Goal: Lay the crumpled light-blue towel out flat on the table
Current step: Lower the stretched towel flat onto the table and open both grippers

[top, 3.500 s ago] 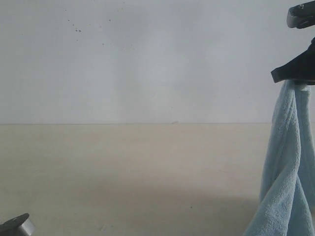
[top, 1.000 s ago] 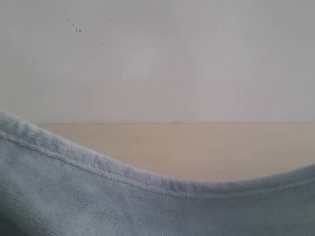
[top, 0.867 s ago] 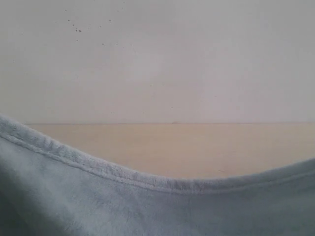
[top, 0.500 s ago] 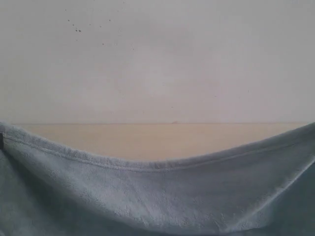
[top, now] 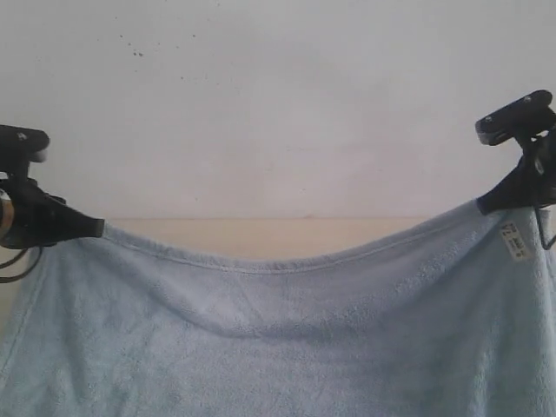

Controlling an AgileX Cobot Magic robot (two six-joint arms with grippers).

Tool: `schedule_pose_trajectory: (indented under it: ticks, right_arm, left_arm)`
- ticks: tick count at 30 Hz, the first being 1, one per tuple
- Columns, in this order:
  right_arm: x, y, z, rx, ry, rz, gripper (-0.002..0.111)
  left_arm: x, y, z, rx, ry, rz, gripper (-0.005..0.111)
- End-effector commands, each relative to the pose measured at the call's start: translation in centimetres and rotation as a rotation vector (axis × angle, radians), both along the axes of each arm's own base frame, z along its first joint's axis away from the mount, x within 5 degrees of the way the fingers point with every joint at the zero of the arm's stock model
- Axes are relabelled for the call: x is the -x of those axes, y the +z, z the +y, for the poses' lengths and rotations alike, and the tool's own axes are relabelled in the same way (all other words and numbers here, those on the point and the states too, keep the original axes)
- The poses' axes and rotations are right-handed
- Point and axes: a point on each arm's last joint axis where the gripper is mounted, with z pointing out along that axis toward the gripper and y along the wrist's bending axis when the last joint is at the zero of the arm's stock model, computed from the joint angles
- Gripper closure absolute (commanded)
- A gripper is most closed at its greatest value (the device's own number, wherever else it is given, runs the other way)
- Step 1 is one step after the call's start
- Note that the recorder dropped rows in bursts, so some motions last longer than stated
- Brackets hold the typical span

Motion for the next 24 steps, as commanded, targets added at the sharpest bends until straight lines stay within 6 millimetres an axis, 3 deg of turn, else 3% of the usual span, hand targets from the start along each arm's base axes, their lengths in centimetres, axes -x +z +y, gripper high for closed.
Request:
schedule_pose_trajectory:
  ticks: [1,5,7,10,11,19,24]
  right_arm:
    - [-3.6,-1.3,0.2,-0.017,0.013,-0.001,0.108]
    - [-5.9,-2.7,0.5,-0.032,0.010,-0.007,0.103]
    - [-6.6,-3.1,0.5,-0.034,0.006,-0.005,0.087]
    - [-7.4,-2.7,0.6,-0.041,0.012,-0.035,0.052]
    - [-7.6,-2.4,0.7,-0.045,0.014,-0.048,0.046]
    - [-7.0,2.3,0.4,-0.069,-0.032,-0.142,0.064]
    - [-4.9,2.7,-0.3,-0.044,-0.115,0.001,0.094]
  left_arm:
    - [-3.3,-2.7,-0.6,-0.017,-0.001,0.043,0.084]
    - [-5.4,-4.1,-0.9,-0.019,-0.001,0.054,0.079]
    - [-6.0,-4.4,-0.9,-0.020,0.009,0.050,0.065]
    - [-6.7,-3.8,-0.3,0.017,0.122,0.004,0.041]
    - [-6.8,-3.5,-0.1,0.007,0.150,-0.013,0.036]
    - [-5.5,0.6,1.6,-0.073,0.234,-0.114,0.037]
    - [-3.0,0.3,1.9,-0.049,0.240,-0.070,0.041]
